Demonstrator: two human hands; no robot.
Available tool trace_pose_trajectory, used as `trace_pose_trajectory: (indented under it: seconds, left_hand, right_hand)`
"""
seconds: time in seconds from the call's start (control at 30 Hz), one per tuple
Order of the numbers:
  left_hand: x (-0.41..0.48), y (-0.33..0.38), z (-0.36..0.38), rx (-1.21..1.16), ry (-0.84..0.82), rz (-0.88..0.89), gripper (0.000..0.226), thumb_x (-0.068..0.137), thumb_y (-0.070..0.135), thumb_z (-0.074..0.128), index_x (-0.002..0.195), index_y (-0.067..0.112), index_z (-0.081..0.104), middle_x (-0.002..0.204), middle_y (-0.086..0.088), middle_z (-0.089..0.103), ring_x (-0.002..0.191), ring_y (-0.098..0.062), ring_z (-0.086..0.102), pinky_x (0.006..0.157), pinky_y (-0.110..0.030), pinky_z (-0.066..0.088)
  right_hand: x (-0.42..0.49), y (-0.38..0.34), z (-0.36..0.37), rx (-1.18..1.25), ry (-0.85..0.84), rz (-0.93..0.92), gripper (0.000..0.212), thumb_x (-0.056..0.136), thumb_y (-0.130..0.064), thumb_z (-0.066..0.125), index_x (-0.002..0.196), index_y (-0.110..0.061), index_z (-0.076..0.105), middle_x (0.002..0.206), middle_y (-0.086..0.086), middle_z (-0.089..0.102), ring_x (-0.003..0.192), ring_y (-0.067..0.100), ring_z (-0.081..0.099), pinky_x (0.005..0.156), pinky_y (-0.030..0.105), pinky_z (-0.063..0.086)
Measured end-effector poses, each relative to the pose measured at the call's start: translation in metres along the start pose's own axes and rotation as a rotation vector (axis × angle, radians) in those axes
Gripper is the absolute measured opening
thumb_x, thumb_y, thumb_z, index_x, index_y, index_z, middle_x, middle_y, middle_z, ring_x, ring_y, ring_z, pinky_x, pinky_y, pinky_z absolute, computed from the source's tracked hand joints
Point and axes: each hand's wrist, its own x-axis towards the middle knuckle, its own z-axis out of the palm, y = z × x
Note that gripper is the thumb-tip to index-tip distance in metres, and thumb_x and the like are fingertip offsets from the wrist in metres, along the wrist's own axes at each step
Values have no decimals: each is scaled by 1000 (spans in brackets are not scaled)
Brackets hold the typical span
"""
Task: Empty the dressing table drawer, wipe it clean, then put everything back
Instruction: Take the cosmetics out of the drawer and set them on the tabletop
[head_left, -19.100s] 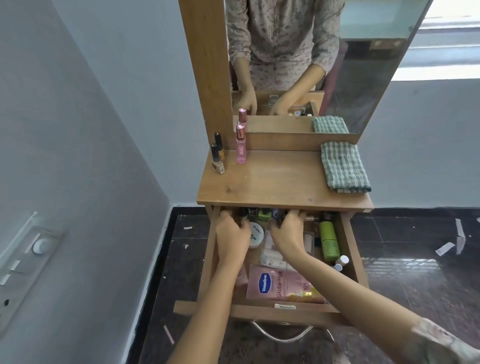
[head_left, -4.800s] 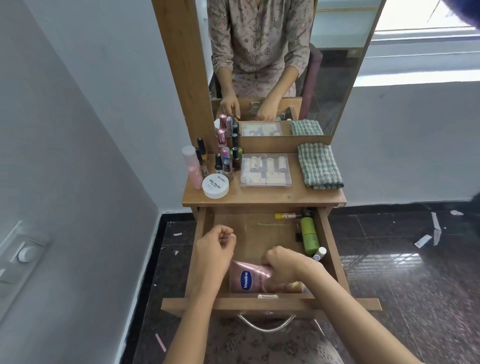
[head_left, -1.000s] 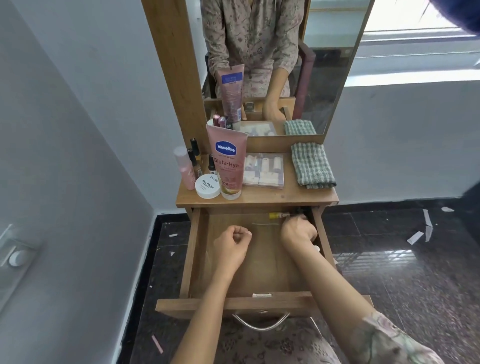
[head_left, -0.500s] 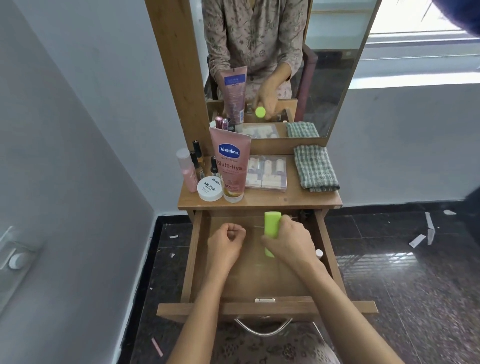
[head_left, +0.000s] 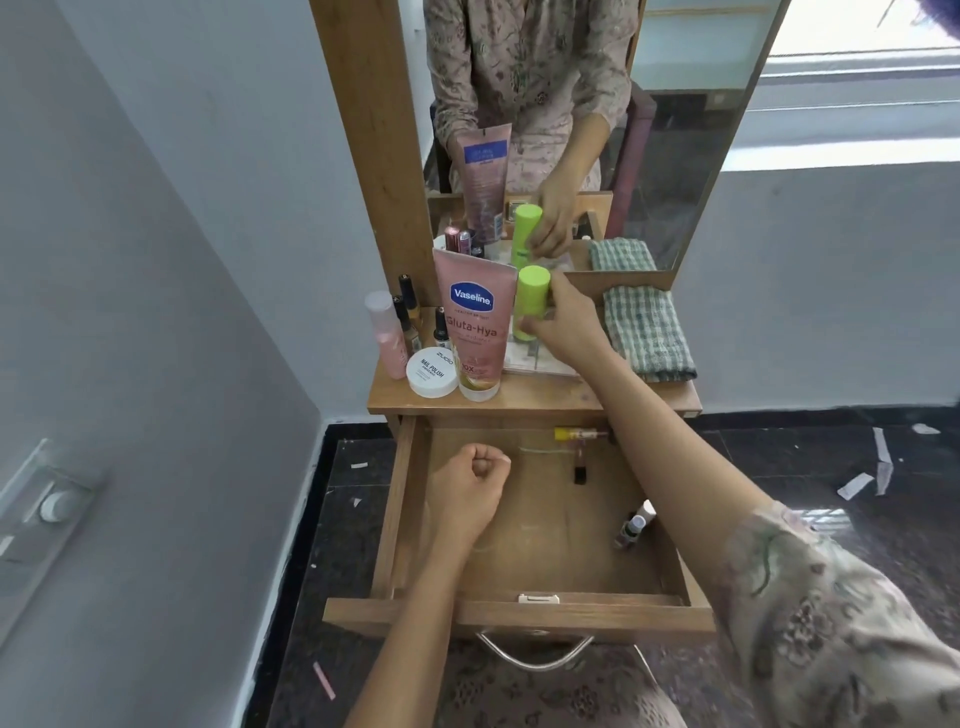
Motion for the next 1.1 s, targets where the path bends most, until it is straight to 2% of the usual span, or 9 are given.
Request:
trace_pose_trajectory:
  seconds: [0.17,0.27,0.33,0.43,0.53,0.63,0.77,0.97,1.1]
  left_hand:
    - [-1,3,4,-17,-21,8,4,88,32,60,87,30,63,86,12,65,83,-3,60,75,-21,49]
    - [-2,4,6,-37,-27,17,7,89,28,61,91,23,65,87,9,66,83,-5,60,67,-13,44]
    - [-1,3,6,-36,-27,4,8,89,28,61,93,23,65,89,9,66,84,-5,60,68,-14,44]
    - [3,1,5,-11,-8,-13,6,88,31,61,91,27,64,89,12,65,85,-4,60,77,-24,50]
    - [3,2,6,-32,-2,-8,6,88,28,63,90,23,66,86,12,65,84,-7,60,79,-27,49]
    - [-2,2,5,-2,4,3,4,87,29,63,84,27,63,81,14,63,82,-9,60,76,-25,48]
    - [-6,-3,1,44,-2,-6,11,87,35,61,77,36,57,83,16,63,81,-3,60,79,-32,53]
    - [-7,4,0,25,-7,5,10,88,34,62,78,35,58,83,16,62,81,-3,60,78,-29,53]
    - [-5,3,0,-4,0,10,4,88,31,63,84,30,62,82,15,62,78,0,57,72,-22,49]
  right_hand:
    - [7,-4,0,-2,-21,22,53,78,-10,71,125,-4,48,118,12,60,109,28,56,94,45,46]
    - [-4,-13,-10,-117,-69,104,60,81,-15,71,131,-4,39,131,17,47,116,32,51,88,34,43]
    - [-31,-22,-22,-267,-106,199,49,87,-9,63,127,1,38,132,20,43,110,31,52,77,29,38]
    - [-79,-28,-24,-634,-438,231,26,90,-1,52,116,4,54,110,15,61,93,26,59,72,29,46]
    - [-107,-14,2,-816,-747,304,37,95,2,44,131,7,47,133,19,54,122,31,52,98,36,43]
    - [-98,36,37,-736,-685,509,41,97,-7,39,138,0,43,144,17,41,133,31,39,104,39,37]
    - [-91,72,58,-495,-354,715,54,98,-11,38,148,-1,20,148,16,35,137,27,36,106,37,36]
    - [-95,68,61,-459,-264,686,55,98,-6,40,146,0,15,142,12,46,131,26,45,101,37,40]
    - [-116,38,39,-485,-323,577,47,93,-13,48,135,0,32,134,15,51,123,33,51,94,40,43]
